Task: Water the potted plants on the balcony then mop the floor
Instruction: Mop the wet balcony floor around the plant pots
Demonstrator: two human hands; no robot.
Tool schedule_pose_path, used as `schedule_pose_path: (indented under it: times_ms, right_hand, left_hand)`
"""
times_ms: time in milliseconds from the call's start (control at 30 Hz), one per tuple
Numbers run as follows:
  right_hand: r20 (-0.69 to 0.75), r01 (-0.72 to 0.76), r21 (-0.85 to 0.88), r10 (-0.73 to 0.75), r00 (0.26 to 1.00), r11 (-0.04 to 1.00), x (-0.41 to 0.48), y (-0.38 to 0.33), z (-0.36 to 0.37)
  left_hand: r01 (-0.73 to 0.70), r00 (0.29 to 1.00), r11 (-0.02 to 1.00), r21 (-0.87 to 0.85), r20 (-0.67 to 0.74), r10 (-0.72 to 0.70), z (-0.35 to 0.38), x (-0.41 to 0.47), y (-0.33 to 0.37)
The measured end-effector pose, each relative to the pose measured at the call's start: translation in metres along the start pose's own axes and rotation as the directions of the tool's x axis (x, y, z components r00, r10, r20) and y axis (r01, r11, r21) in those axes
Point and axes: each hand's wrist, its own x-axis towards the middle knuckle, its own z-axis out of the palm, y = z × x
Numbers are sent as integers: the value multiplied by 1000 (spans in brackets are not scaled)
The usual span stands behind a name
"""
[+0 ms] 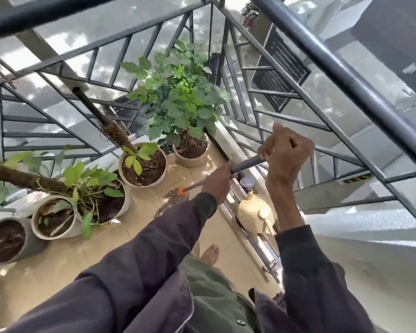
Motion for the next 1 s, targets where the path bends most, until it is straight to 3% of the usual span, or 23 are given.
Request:
schedule_pose_path:
  times_ms: [133, 267, 433, 600, 1000]
  right_hand:
    - [-47, 38, -56, -40, 998, 998, 31, 0, 4]
    - [-105, -17, -46, 12, 994, 999, 56, 13, 13]
    - [-171, -74, -39, 66, 983, 997, 107, 7, 32]
    - [-201, -156, -9, 151, 968, 988, 139, 1, 48]
    - [-104, -267, 18, 267, 958, 964, 113, 29, 22]
  left_hand:
    - [-45, 999, 994, -101, 16, 47, 0, 41, 23]
    - [106, 983, 972, -210, 170, -70, -3, 92, 31]
    - [35, 991, 995, -89, 135, -22, -10, 129, 42]
    - [57, 994, 997, -46, 101, -52, -25, 144, 46]
    - [53, 984, 990, 133, 160, -74, -8, 100, 9]
